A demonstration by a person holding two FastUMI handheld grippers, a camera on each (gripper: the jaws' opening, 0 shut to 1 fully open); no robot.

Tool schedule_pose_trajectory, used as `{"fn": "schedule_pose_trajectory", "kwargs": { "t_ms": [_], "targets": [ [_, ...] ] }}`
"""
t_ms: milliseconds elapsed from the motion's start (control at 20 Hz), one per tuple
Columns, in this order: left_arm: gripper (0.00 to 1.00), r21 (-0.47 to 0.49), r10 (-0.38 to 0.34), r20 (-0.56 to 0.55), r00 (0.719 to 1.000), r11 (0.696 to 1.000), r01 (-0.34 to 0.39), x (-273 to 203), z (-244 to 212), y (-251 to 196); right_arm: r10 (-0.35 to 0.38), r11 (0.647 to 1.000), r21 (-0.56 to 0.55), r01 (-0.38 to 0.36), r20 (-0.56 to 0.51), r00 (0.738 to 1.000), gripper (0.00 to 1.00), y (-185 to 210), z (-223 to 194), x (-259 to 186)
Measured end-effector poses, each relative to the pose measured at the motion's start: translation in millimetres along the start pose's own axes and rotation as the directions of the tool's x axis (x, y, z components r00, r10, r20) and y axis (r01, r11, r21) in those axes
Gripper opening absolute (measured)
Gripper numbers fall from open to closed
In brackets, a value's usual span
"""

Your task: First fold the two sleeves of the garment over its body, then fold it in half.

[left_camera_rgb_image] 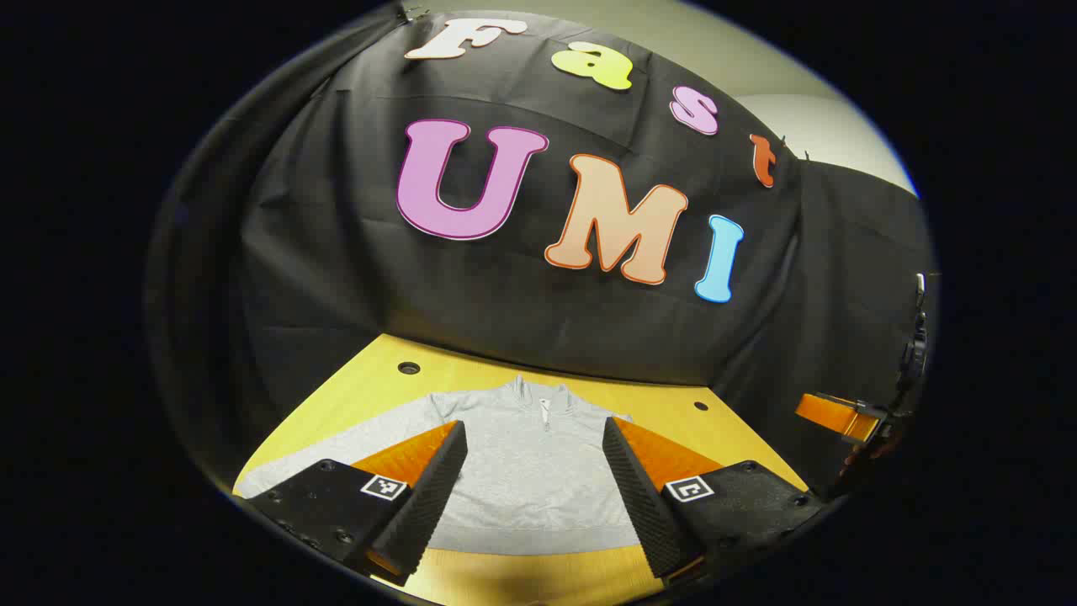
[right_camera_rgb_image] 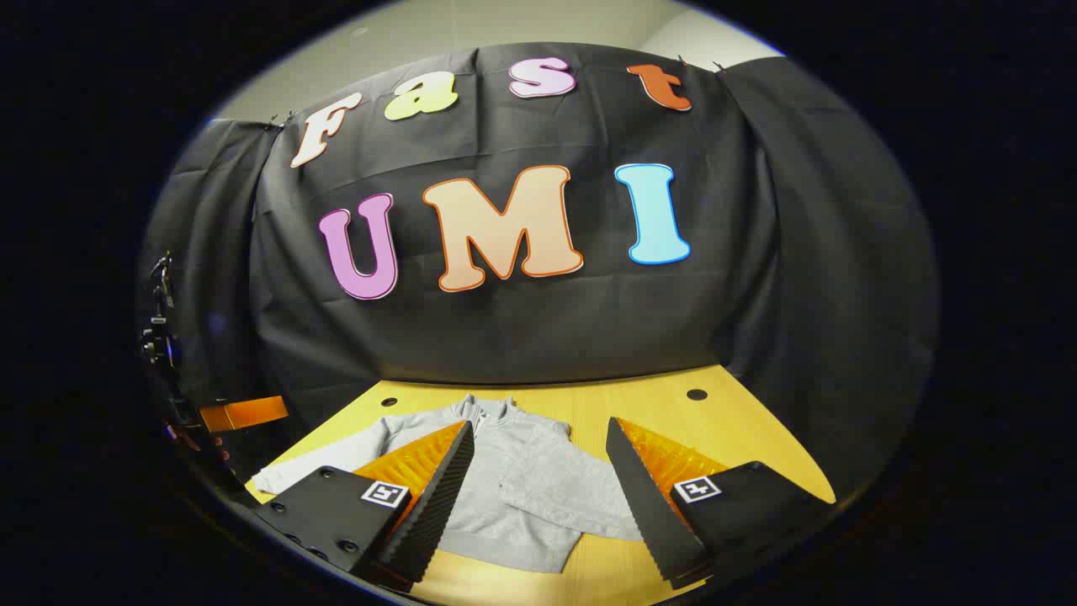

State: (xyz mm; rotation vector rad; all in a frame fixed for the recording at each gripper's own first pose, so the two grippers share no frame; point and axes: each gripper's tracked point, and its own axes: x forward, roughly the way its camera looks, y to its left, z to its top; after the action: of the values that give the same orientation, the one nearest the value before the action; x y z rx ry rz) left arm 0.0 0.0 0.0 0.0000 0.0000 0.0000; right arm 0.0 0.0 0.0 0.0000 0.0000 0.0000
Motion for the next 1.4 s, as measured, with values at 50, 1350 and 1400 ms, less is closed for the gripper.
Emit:
{"fn": "schedule_pose_trajectory", "kwargs": {
  "t_ms": [50,1350,1400],
  "targets": [
    [0.95,0.006,0.002,-0.002,1.0,1.0,-0.002,0,1,1,-0.001,1.0,0.016,0.001,-0.005,1.0,0.98,-4,-2,-1],
    [0.95,0.017,0.123,-0.043,0.992,0.992,-0.122,-22,-21,-4,-0.17,0.986,-0.06,0.159,-0.355,0.919,0.96,-208,-135,4],
    [0.95,0.02,0.136,-0.043,0.99,0.991,-0.135,-23,-22,-3,-0.162,0.987,-0.055,0.153,-0.379,0.911,0.96,-216,-144,10]
  ]
}}
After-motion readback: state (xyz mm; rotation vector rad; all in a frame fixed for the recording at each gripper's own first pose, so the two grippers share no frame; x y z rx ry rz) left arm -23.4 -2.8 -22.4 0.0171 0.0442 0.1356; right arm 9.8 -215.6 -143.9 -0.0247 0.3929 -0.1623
